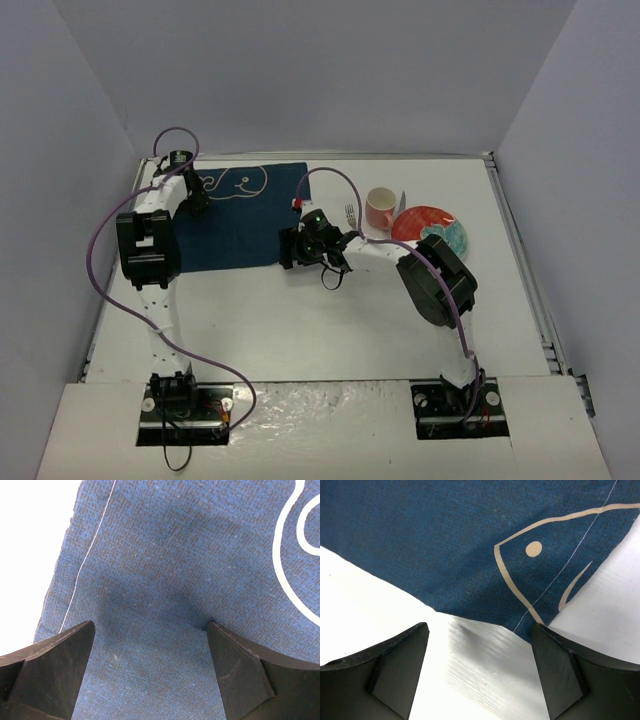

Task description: Set the dinner table for one person

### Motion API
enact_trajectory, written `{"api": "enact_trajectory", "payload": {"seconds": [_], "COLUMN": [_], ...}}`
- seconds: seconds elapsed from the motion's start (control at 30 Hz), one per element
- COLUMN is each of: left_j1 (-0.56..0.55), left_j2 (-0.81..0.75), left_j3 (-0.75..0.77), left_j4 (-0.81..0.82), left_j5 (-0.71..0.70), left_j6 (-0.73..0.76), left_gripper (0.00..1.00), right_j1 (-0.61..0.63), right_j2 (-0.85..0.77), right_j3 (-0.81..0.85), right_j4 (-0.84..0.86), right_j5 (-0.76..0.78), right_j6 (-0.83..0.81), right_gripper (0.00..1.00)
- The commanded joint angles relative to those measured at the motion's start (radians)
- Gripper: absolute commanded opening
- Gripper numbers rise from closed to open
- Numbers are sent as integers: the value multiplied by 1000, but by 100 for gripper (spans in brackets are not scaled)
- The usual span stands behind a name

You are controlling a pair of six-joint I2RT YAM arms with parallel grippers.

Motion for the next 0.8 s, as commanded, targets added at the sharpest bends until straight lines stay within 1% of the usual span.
{"api": "enact_trajectory", "payload": {"seconds": [0.0, 0.17, 0.37, 0.63, 0.77], "left_j1": [37, 65, 73, 80, 82], "left_j2": [62, 100, 120, 127, 148], "left_j3": [32, 89, 141, 179, 209], "left_j4": [-98, -131, -167, -167, -177], "left_j5": [-23, 20, -9, -7, -15], "left_j6": [94, 89, 123, 176, 191], "left_gripper": [92, 90, 84, 84, 84], "right_j1": [9, 4, 2, 2, 16], "right_j2": [27, 28, 7, -18, -11], "right_j3": [30, 27, 20, 7, 10], "right_j4": [9, -8, -51, -58, -57], "right_j5": [-6, 30, 81, 83, 74], "right_j6": [36, 22, -5, -21, -4], "right_gripper": [79, 80, 81, 81, 81]}}
